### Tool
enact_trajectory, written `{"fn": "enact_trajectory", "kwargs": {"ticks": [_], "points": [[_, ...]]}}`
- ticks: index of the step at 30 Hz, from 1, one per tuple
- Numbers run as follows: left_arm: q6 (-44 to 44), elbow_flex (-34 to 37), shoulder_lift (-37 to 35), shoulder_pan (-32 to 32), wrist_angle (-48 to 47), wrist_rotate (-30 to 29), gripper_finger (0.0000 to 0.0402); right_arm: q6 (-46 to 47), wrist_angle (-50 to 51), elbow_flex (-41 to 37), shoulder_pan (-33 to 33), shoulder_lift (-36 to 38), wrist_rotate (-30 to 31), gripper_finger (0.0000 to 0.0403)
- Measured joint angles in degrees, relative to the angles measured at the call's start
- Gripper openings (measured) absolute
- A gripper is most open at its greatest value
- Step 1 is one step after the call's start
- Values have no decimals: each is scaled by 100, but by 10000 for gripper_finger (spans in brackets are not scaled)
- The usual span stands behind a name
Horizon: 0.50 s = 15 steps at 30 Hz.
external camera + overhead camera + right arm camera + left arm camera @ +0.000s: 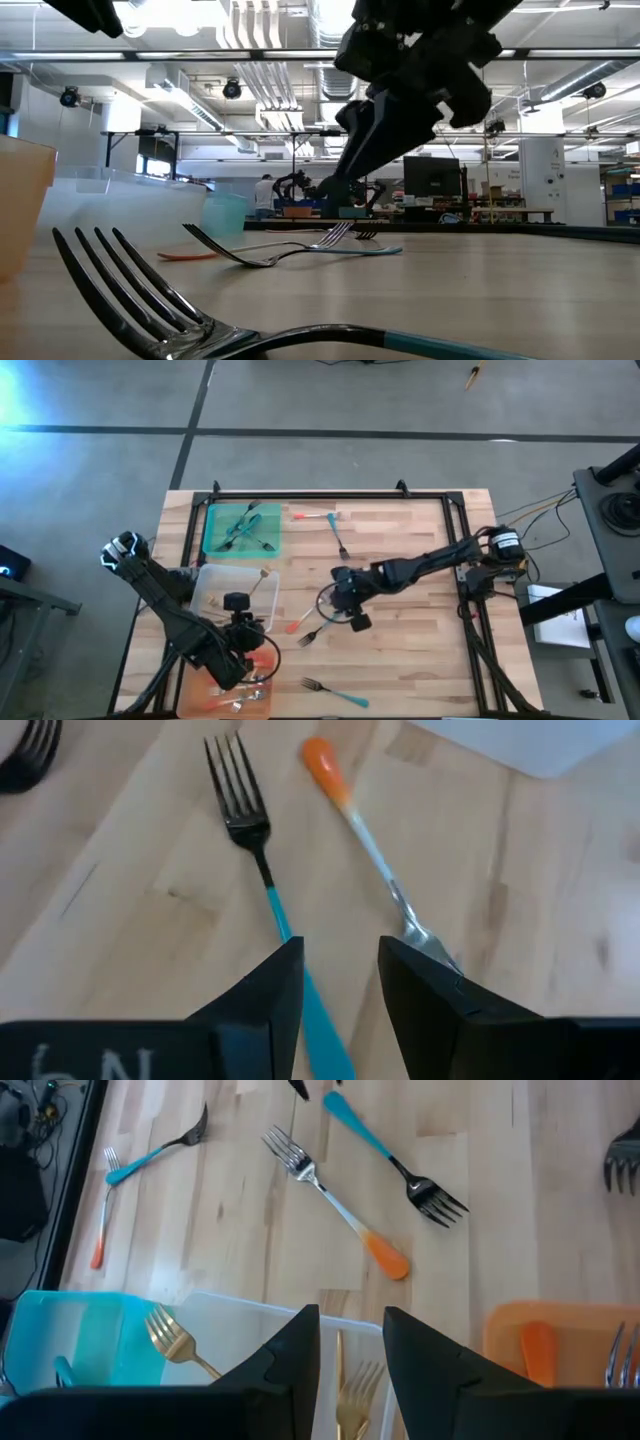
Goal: Sort silverware by color (type)
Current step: Put the blue fork into the blue bin
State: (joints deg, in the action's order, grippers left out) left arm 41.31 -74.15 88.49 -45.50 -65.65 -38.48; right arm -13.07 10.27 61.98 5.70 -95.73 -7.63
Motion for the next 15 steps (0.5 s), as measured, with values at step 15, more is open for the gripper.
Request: {"fn": "enact_trajectory", "kwargs": {"ticks": [15], "points": [[29, 2, -4, -33, -2, 44, 96, -197, -327, 560, 197, -1226, -331, 123]]}}
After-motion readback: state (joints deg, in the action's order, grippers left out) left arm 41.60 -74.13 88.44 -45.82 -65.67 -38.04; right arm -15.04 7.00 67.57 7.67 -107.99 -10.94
